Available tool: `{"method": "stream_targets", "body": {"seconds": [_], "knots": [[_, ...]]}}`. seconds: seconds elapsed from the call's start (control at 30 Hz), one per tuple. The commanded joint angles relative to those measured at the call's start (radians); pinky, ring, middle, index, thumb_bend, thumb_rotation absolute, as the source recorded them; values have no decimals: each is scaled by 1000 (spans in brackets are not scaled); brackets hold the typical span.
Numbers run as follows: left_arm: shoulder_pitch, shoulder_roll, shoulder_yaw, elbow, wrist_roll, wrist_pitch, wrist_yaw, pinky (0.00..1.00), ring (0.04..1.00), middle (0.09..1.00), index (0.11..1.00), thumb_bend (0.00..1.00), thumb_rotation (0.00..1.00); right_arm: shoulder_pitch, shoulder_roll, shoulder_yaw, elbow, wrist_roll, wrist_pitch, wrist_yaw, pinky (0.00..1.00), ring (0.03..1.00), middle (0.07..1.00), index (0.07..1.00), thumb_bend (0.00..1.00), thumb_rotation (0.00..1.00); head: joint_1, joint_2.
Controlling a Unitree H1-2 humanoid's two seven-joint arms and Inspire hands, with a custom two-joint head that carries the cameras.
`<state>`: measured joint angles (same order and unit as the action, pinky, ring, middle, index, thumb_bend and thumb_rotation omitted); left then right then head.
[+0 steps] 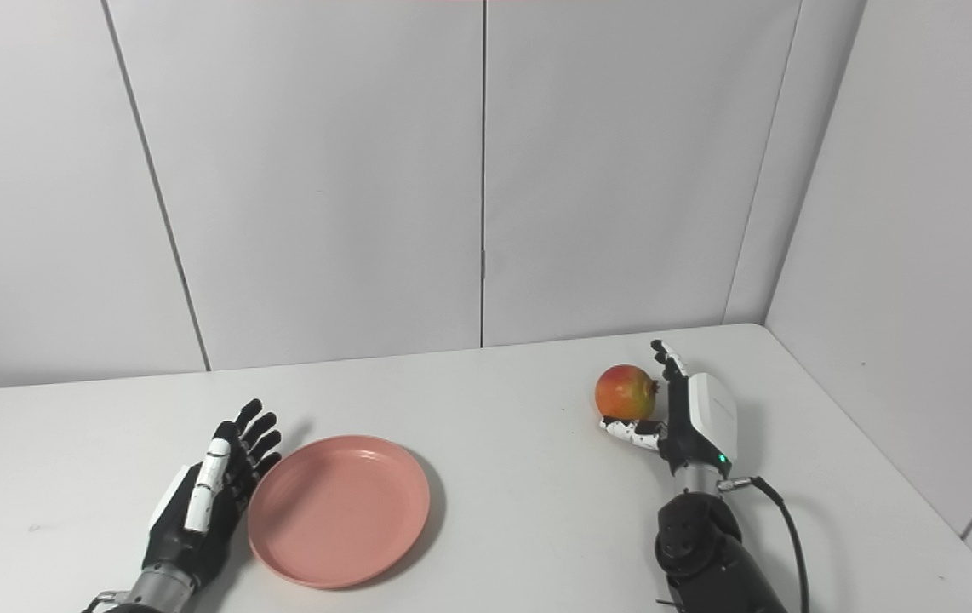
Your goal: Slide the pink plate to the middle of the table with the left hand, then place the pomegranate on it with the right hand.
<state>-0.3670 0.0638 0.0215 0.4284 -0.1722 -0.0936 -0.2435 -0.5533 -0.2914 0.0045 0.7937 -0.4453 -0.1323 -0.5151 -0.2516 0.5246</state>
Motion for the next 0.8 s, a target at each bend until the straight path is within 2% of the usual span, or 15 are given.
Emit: {"method": "stream_targets", "body": {"seconds": [0.0,0.43,0.77], "knots": [[22,10,3,17,-1,-14,-5,945,963,970,973,514,1000,-57,-23,-3,-7,7,-65,-39,683,764,802,813,714,1,1,1],[18,13,3,27,-4,-18,-10,947,963,971,973,515,1000,-68,-13,21,14,7,-63,-82,648,730,752,756,694,0,1,2],[18,11,4,26,-7,-20,-12,949,965,973,976,507,1000,-64,-10,35,9,16,-60,-65,650,729,758,751,694,0,4,5]]}}
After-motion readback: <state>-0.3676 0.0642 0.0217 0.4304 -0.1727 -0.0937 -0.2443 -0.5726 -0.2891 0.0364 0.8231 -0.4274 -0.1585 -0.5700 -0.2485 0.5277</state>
